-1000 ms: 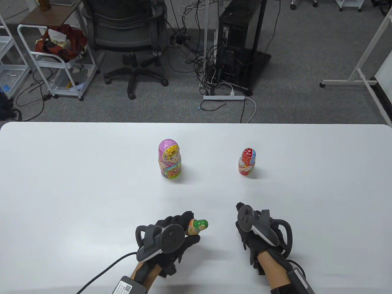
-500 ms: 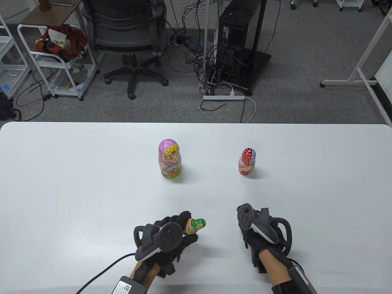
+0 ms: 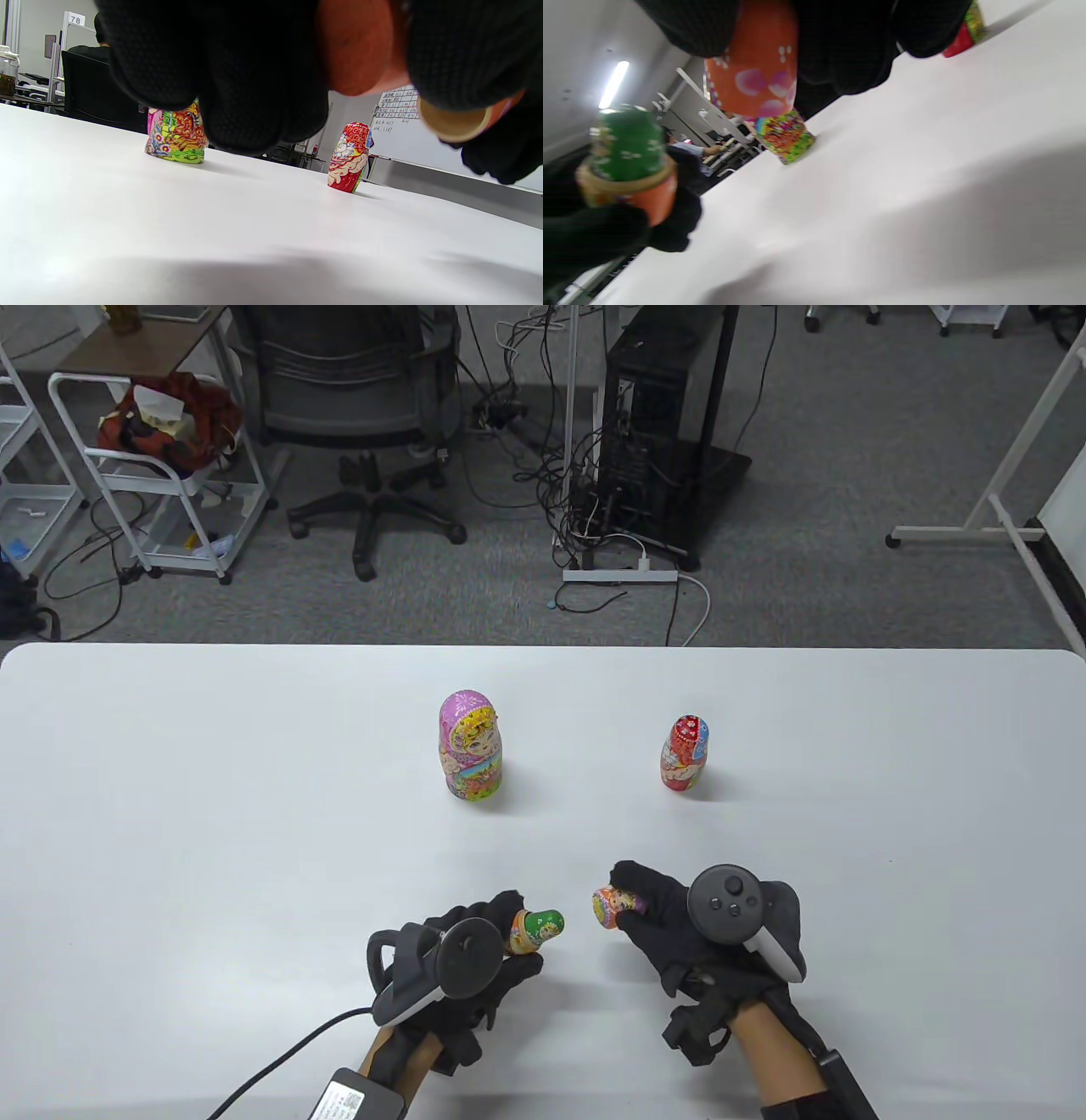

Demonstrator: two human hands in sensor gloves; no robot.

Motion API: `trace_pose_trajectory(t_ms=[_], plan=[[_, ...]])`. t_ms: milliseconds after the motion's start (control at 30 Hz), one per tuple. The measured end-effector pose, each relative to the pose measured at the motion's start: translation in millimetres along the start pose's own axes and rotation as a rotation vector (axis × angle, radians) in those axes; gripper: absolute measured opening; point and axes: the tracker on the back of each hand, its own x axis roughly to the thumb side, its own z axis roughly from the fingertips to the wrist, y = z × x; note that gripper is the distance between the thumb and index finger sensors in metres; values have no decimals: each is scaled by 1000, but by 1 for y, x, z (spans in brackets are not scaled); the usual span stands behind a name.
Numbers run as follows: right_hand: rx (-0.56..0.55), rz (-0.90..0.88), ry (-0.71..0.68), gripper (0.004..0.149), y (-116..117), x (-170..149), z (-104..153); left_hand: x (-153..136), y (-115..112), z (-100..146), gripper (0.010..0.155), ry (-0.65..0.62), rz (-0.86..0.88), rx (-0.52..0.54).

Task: Nest individual Russian dolls into a nested set

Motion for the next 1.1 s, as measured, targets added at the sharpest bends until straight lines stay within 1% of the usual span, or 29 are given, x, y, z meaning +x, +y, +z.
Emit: trace_pose_trajectory(t_ms=[167, 400, 600, 700, 1100], plan=[[-32, -22, -95, 57, 5, 17, 3, 0, 1, 0, 80, -6, -4, 4], [-2, -15, -151, 58, 16, 29, 5, 8, 1, 0, 80, -44, -38, 6], [20, 8, -168, 59, 22, 33, 5, 13, 1, 0, 80, -68, -50, 10], [12, 19, -171, 59, 23, 35, 6, 15, 1, 0, 80, -78, -66, 17], [9, 35, -165, 60, 23, 36, 6, 17, 1, 1, 80, -87, -74, 21]])
